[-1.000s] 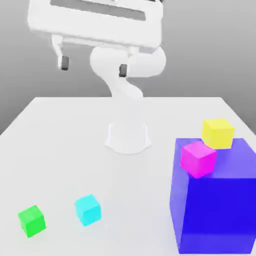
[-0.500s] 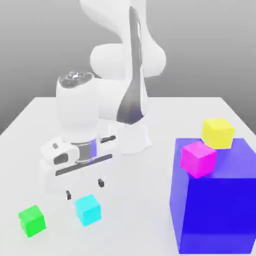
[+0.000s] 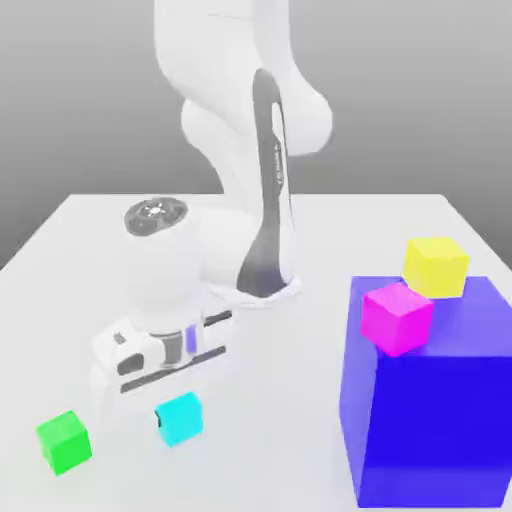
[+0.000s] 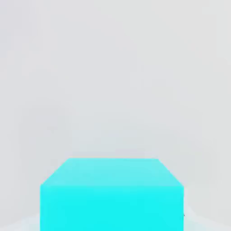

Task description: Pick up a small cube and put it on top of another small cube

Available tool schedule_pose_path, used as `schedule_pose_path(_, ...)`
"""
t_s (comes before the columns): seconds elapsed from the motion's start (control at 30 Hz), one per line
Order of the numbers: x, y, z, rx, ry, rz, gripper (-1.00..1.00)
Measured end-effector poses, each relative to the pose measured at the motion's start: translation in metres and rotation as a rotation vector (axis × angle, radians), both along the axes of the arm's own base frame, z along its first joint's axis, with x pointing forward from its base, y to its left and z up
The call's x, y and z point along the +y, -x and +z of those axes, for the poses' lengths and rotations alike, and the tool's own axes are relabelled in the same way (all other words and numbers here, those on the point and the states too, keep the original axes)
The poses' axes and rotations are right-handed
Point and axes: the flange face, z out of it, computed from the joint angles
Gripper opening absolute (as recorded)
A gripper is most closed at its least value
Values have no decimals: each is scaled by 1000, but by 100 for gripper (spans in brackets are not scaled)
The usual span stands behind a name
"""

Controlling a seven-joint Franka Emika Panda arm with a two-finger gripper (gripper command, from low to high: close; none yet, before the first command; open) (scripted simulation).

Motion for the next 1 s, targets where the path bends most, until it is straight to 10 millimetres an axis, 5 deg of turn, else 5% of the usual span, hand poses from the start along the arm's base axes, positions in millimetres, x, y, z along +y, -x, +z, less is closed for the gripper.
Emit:
schedule_pose_path(0.13,-9,-2,29,2,1,-78,-100)
schedule_pose_path(0.63,-126,-33,73,2,1,-1006,-100)
schedule_pose_path(0.8,-138,-36,33,0,1,-1099,-100)
schedule_pose_path(0.83,-138,-36,21,0,1,-1101,100)
schedule_pose_path(1.0,-138,-36,21,0,1,-1101,100)
